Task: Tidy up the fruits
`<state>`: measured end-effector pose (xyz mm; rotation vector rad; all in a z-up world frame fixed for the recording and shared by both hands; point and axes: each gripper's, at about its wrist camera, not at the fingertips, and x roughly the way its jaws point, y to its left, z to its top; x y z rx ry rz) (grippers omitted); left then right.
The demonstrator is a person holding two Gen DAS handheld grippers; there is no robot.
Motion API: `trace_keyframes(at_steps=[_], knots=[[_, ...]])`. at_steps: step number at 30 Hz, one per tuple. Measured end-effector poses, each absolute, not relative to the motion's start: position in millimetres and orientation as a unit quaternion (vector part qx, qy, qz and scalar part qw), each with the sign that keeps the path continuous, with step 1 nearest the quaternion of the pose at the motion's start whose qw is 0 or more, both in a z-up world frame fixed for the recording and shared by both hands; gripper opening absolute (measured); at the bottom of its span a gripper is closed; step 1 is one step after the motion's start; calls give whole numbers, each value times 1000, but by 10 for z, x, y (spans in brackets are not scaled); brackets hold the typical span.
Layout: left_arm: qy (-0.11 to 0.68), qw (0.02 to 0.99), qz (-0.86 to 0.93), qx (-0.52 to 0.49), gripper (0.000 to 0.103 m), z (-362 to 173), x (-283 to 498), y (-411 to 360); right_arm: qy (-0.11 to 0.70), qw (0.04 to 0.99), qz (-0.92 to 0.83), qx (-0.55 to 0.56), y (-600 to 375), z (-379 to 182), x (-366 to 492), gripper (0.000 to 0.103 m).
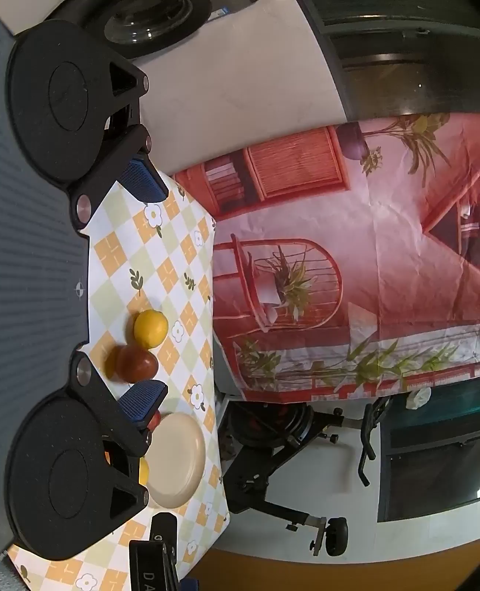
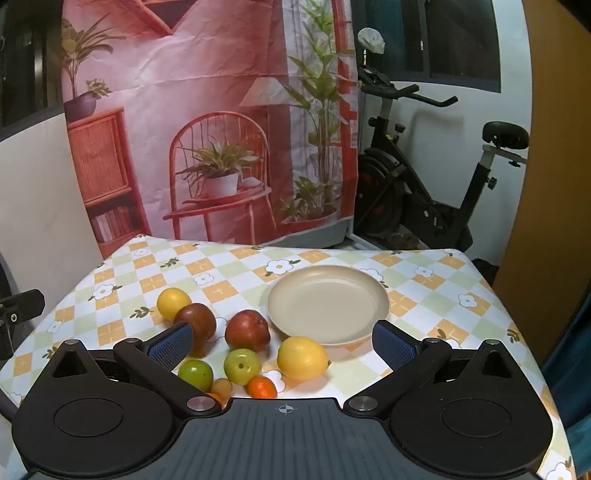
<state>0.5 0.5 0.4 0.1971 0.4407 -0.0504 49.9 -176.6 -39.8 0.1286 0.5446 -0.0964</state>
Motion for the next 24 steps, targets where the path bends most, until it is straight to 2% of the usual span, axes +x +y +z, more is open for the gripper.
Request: trace_keyframes(at_steps=[24], knots=[[205, 975, -13, 87, 103, 8, -71, 2, 262, 962, -51, 59, -1750, -363, 477, 103]])
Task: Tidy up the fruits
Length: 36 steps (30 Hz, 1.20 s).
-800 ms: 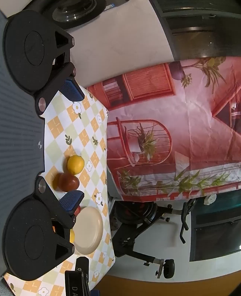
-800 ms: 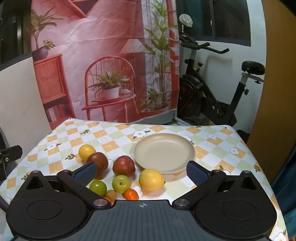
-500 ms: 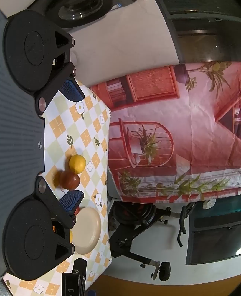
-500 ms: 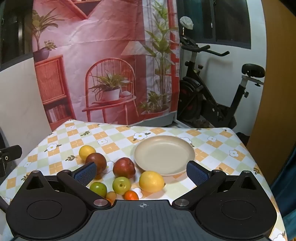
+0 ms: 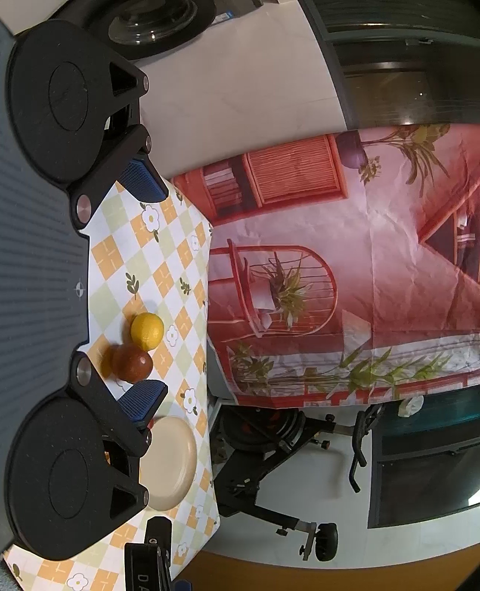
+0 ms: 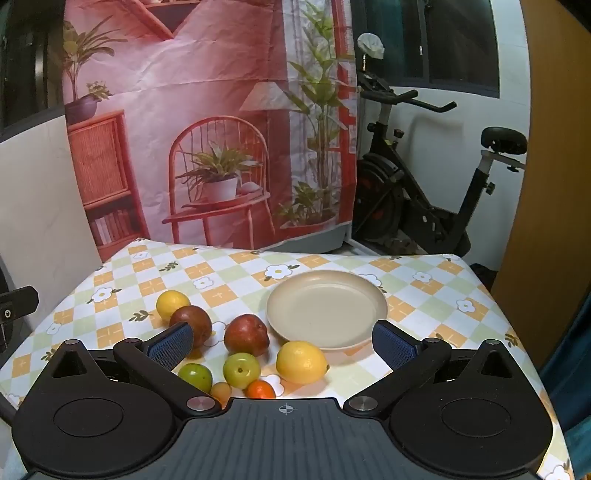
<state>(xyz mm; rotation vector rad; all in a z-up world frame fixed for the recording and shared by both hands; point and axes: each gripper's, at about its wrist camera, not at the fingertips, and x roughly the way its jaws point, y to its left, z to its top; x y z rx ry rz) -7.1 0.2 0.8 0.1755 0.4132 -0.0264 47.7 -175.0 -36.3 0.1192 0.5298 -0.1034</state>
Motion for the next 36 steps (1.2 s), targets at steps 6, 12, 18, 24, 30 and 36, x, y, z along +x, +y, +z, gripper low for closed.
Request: trace_keyframes(at_steps=[6, 12, 18, 24, 30, 36], knots=[[204, 975, -13, 87, 103, -3, -83, 2, 261, 962, -51, 59, -1761, -375, 479, 103], [203, 975, -13, 86, 103, -3, -94, 5, 261, 962, -51, 60, -1760, -382, 477, 103], [201, 976, -13, 84, 103, 6, -106, 12, 261, 962, -51, 59, -1759, -383, 474, 103], [199, 977, -13, 81, 103, 7, -128, 19, 261, 962, -51, 60, -1760, -387, 476, 103], [198, 977, -12, 81, 103, 11, -133, 18, 261, 962, -51, 59, -1760, -391, 476, 103], [198, 977, -12, 80, 103, 14, -137, 20, 261, 962, -51, 59, -1759, -392, 477, 103]])
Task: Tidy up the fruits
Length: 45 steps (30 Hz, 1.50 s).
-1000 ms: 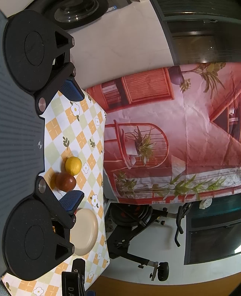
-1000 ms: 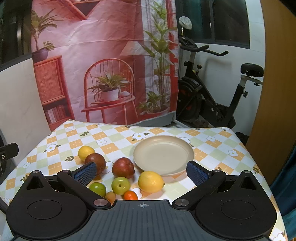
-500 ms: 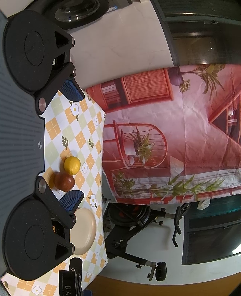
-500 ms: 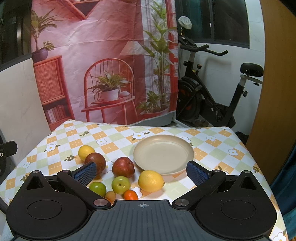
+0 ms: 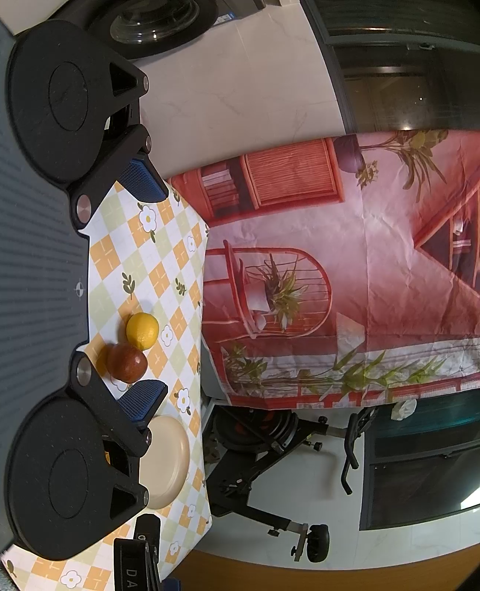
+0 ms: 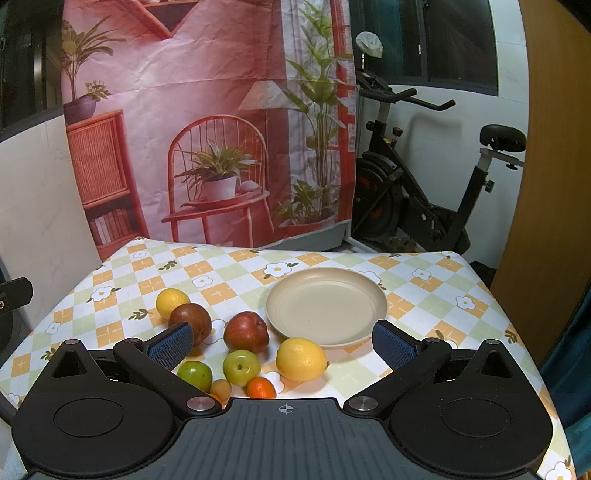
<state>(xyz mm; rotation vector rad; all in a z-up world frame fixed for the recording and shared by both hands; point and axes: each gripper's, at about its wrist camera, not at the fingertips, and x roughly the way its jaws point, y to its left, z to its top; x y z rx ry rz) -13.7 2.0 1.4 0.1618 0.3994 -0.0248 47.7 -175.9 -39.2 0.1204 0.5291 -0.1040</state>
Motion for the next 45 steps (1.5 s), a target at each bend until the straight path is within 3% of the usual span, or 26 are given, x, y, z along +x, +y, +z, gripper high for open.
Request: trace_keyframes(at_steps=[37, 45], knots=[[203, 977, -23, 53, 103, 12, -124, 97, 259, 963, -50, 60, -1769, -390, 470, 103], [178, 980, -11, 87, 103, -68, 18, 44, 208, 976, -39, 49, -1861, -507, 519, 103]])
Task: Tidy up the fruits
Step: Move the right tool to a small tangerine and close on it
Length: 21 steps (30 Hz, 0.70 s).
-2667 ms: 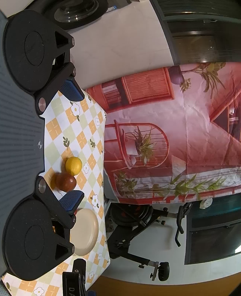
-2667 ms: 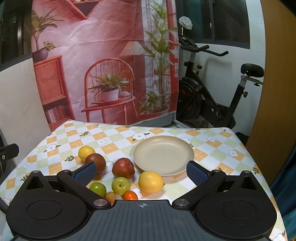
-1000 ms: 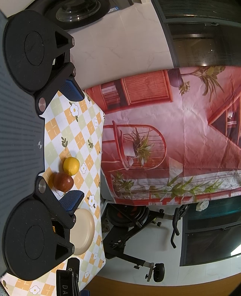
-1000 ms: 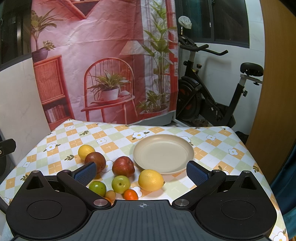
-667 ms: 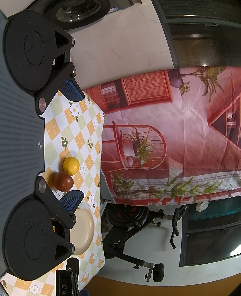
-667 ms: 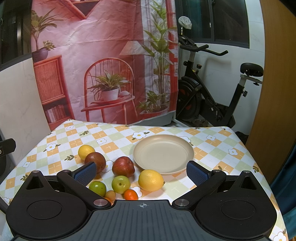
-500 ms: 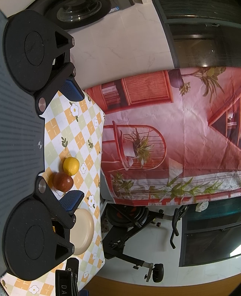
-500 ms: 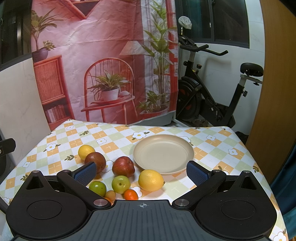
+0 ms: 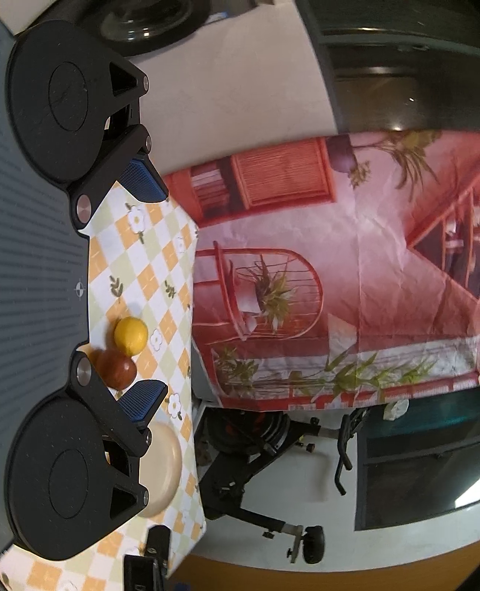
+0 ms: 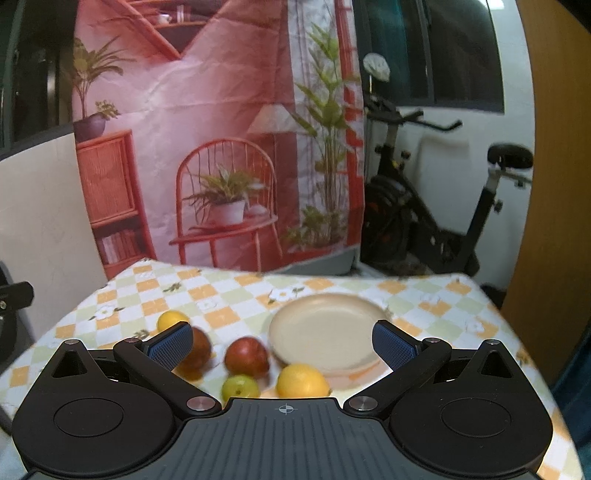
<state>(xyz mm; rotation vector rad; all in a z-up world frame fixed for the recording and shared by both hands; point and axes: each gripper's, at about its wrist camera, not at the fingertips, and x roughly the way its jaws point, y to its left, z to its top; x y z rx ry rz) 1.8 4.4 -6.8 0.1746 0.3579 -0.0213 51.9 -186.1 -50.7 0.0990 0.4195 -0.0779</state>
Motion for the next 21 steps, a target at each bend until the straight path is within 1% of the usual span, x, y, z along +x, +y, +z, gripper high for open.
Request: trace_keyframes(at_steps=[4, 6, 9, 11, 15, 21], knots=[[176, 981, 2, 82, 103, -120, 179, 51, 174, 983, -49, 25, -1912, -619, 641, 103], [169, 983, 9, 72, 101, -156, 239, 69, 159, 986, -55, 10, -1907, -673, 715, 103], [157, 986, -3, 62, 100, -218, 301, 82, 141, 989, -36, 31, -1965, -779, 829, 103], [162, 986, -13, 44, 100, -265, 368, 108, 145, 988, -13, 50, -1992, -846, 902, 103], [173, 985, -17, 11, 97, -411, 450, 171, 156, 987, 0, 47, -1996, -1031, 999, 103], [210, 977, -29, 2, 97, -628, 545, 243, 171, 984, 14, 49, -1992, -1297, 1015, 103]])
